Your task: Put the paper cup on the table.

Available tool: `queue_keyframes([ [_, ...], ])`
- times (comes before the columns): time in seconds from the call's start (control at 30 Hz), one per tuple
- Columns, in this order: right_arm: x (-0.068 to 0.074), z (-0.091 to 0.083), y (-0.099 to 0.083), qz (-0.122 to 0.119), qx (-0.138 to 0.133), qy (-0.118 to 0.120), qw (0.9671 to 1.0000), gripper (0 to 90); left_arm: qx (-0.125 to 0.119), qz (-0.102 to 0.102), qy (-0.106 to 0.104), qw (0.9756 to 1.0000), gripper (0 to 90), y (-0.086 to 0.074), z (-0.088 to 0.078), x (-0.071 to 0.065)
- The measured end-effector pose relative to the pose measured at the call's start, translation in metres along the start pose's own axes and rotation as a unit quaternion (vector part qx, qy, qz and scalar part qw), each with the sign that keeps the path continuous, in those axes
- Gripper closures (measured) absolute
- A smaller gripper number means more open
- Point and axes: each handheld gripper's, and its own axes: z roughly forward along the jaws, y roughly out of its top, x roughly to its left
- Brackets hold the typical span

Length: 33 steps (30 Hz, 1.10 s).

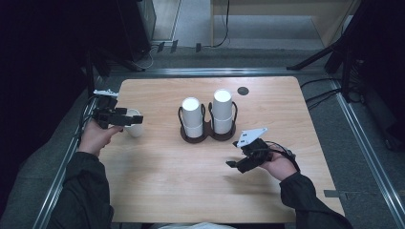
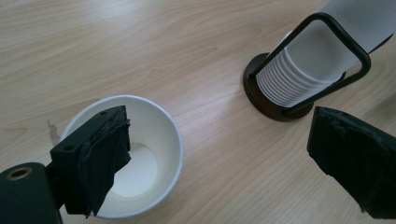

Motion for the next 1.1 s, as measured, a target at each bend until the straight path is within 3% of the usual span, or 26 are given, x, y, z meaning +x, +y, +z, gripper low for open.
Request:
queue_keyframes([
  [0.27, -0.004, 0.002, 0.003, 0.002, -0.001, 0.000, 1.0000, 24.0, -0.002, 0.003, -0.035, 0.9994, 6.1, -0.003, 0.005, -0.018],
  [0.5, -0.005, 0.005, 0.006, -0.006, 0.004, 0.002, 1.0000, 23.9, 0.006, 0.019, -0.028, 0.9994, 6.1, -0.008, 0.013, -0.032],
  [0.6, -0.007, 0.007, 0.007, -0.006, 0.003, 0.003, 1.0000, 23.9, -0.002, 0.004, -0.050, 0.9988, 6.1, -0.012, 0.019, -0.038],
  [0.73, -0.010, 0.009, 0.008, -0.005, 0.003, 0.001, 1.0000, 23.9, 0.005, 0.016, -0.040, 0.9991, 6.1, -0.015, 0.025, -0.050],
  [1.1, -0.012, 0.010, 0.012, -0.009, 0.006, 0.003, 0.9999, 23.9, 0.005, 0.037, -0.040, 0.9985, 6.1, -0.024, 0.040, -0.072],
])
